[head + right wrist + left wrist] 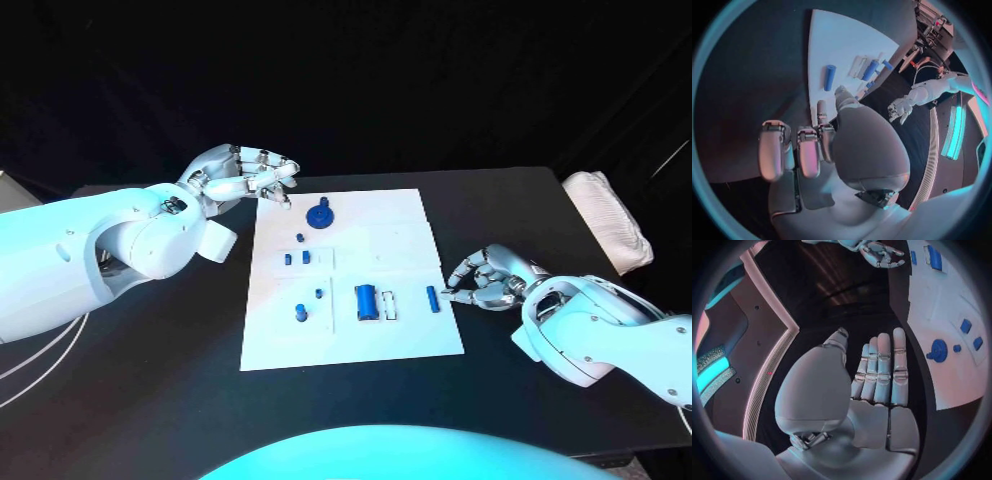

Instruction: Assemble the parts on the task board

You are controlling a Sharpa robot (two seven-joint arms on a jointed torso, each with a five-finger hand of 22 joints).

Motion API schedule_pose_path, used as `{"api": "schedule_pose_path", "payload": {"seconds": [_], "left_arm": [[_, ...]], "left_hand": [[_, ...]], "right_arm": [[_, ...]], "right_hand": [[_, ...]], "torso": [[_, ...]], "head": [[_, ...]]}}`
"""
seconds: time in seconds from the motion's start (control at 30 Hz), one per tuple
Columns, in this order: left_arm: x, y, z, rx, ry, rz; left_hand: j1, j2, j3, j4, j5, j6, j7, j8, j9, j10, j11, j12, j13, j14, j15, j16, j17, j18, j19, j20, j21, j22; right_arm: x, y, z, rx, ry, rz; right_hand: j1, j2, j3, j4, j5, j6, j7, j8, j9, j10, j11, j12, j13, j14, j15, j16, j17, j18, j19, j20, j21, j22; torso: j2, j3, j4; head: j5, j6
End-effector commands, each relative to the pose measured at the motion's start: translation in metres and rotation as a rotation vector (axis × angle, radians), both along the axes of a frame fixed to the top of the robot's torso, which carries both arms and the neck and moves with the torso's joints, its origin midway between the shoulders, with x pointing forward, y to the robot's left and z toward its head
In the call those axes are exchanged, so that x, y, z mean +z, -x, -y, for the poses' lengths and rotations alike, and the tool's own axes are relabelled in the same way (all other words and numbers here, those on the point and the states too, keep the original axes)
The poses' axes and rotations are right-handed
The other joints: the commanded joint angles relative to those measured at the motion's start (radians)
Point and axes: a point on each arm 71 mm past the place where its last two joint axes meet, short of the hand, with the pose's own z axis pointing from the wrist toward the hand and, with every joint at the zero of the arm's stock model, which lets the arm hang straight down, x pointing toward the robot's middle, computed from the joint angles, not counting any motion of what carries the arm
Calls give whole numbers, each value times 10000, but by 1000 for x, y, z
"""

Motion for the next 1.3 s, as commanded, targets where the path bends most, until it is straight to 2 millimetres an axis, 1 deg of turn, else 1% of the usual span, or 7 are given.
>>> {"api": "schedule_pose_path", "payload": {"seconds": [0.03,0.33,0.77,0.87,0.9,1.0,1.3], "left_arm": [[2,1,3,-234,193,107],[1,2,2,-452,190,12],[0,2,3,-638,126,-41],[1,2,3,-631,119,-34],[1,2,3,-630,118,-31],[1,2,3,-626,116,-27],[1,3,3,-653,117,-41]], "left_hand": [[153,245,-426,3,-31,71,-7,-5,14,382,26,-842,-116,158,63,-1379,-57,126,49,85,-760,-656],[649,797,-1439,1,9,237,-30,-142,-110,1100,147,-2952,-461,775,252,-4384,-172,140,358,378,-2562,-2491],[1008,1136,-1966,-6,30,313,-108,-413,-287,1467,255,-4153,-821,1001,392,-5825,-887,143,645,456,-3059,-3637],[1037,1146,-1985,-11,34,315,-98,-436,-297,1491,270,-4194,-832,999,402,-5879,-921,144,647,462,-3056,-3694],[1052,1153,-1985,-13,37,316,-91,-442,-300,1496,271,-4204,-835,1007,403,-5888,-926,146,652,462,-3053,-3707],[1106,1186,-1982,-16,43,328,-80,-458,-308,1524,268,-4231,-842,1035,401,-5918,-943,150,682,458,-3041,-3751],[1270,1276,-2062,-10,56,392,-81,-561,-360,1635,227,-4398,-887,1454,308,-5908,-912,164,1098,334,-2944,-3931]], "right_arm": [[-3,-2,-2,-253,493,85],[-16,0,-17,-30,501,-192],[-26,2,-27,286,773,-678],[-28,2,-29,396,1054,-738],[-29,2,-29,474,1246,-748],[-30,2,-31,694,1700,-772],[-32,0,-37,1207,2793,-575]], "right_hand": [[-101,-27,-9,45,-73,81,10,-69,-14,287,-12,-77,1673,1013,30,-23,2423,-128,513,46,-87,1582],[-258,-38,0,57,-128,105,5,-78,-29,276,-16,-101,1661,1009,26,-30,2410,-123,502,43,-120,1568],[-247,-16,95,-7,-96,214,-47,-33,-24,295,-56,-73,1680,1014,0,-21,2428,-129,513,28,-92,1590],[240,55,454,-224,-53,284,-113,-18,-44,300,-123,-71,1687,1017,-62,-17,2439,-133,521,-23,-73,1610],[761,85,896,-482,-412,316,-145,-42,-85,291,-158,-87,1683,1018,-97,-14,2445,-142,533,-59,-40,1635],[1269,-87,1844,-862,-228,452,-110,-126,-219,270,-146,-117,1678,1026,-88,3,2480,-153,540,-66,-25,1662],[713,-818,3654,-1449,-21,641,-65,-212,-399,276,-99,-134,1691,1040,-46,33,2543,-168,565,-33,32,1736]], "torso": [[10,-17,27],[14,-10,18],[-6,-17,3],[-5,-19,15],[-5,-19,19],[-10,-18,33],[-14,-20,8]], "head": [[-8,-15],[38,-68],[55,-134],[50,-140],[52,-144],[57,-153],[60,-180]]}}
